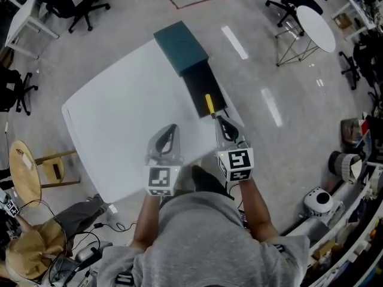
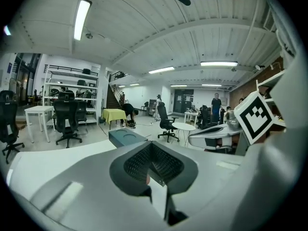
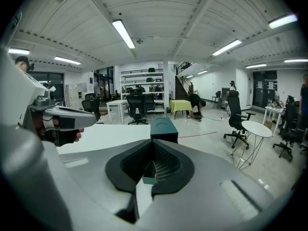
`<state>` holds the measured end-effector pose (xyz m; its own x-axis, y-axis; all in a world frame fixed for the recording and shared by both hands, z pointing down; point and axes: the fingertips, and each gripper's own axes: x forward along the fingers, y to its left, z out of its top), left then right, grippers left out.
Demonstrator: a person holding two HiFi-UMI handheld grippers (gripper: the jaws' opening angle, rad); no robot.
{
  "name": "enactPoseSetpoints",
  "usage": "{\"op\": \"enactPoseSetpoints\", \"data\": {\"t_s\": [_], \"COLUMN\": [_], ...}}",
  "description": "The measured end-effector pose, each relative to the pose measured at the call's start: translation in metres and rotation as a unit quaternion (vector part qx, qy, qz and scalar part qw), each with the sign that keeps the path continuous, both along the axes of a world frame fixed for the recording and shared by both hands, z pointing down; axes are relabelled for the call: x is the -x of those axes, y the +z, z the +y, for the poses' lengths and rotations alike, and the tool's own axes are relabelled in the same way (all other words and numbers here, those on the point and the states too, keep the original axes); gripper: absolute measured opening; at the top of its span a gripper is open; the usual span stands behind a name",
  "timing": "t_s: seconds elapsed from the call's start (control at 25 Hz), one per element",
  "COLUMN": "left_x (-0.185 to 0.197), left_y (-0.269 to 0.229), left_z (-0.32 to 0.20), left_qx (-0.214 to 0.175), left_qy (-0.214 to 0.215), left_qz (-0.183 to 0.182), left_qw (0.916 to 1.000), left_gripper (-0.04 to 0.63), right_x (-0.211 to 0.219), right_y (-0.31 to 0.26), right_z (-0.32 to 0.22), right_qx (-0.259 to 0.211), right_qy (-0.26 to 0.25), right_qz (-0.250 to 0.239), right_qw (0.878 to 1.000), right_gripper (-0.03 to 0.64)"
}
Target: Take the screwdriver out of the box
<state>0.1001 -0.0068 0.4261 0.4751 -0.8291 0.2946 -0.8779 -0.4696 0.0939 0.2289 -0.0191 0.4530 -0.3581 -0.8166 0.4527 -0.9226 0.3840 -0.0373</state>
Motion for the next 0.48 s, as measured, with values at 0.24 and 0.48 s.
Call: {"op": "enactPoseSetpoints", "data": {"t_s": [0.24,0.48], "left_x": [-0.011,-0.014], "left_y": [0.029,0.058], "left_z": [-0.018,-0.034], "left_qx": [0.029,0.051], "left_qy": [-0.013,-0.021], "left_qz": [0.001,0.000], "left_qw": [0.9995,0.9985], "left_gripper": [0.012,0.011], "right_x": [-0.008,-0.009], "right_y": [0.038,0.072], "right_z": [-0.018,-0.034], "right_qx": [0.048,0.083], "right_qy": [-0.017,-0.028], "right_qz": [0.011,0.019], "right_qw": [0.999,0.996], "right_gripper": [0.003,0.004]}}
